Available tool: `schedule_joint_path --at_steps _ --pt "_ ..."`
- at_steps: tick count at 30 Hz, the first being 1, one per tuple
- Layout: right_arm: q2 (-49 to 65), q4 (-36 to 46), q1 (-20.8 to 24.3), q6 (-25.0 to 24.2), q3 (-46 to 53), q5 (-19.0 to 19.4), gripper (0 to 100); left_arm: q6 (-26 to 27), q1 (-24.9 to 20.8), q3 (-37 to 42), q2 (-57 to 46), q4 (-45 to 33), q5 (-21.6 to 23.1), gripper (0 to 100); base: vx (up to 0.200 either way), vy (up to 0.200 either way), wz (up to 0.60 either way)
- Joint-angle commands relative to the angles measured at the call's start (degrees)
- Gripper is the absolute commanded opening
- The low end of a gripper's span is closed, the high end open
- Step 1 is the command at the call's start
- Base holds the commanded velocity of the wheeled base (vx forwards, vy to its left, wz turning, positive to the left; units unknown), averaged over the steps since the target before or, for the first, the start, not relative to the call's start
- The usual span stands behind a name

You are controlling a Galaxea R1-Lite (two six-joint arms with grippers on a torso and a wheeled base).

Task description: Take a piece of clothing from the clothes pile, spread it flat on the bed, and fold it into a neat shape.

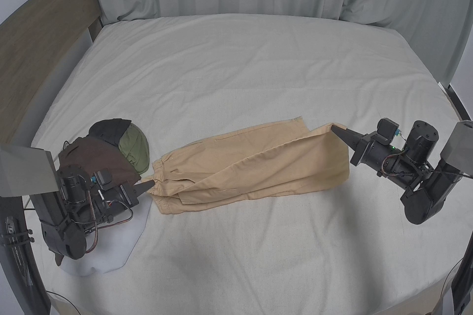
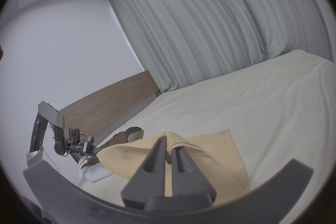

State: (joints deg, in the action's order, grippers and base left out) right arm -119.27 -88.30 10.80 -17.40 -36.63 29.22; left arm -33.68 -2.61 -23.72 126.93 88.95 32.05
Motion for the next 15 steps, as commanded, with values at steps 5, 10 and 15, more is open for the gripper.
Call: schedule_joint_path --at_steps 5,10,15 --pt "-4.7 0.1 -0.6 -1.0 -6.3 0.1 0 -0.7 -0.2 -0.5 0.2 0.0 -0.4 0 0.0 0.0 0.0" --pt "-6.9 0.0 -0.7 -1.5 -8.7 0.7 0 -0.7 -0.3 -1.1 0.3 0.0 -0.4 0 0.0 0.0 0.0" --pt "-8.3 0.0 -0.9 -2.6 -12.4 0.9 0 -1.7 -0.3 -1.3 0.2 0.0 -0.4 0 0.0 0.0 0.0"
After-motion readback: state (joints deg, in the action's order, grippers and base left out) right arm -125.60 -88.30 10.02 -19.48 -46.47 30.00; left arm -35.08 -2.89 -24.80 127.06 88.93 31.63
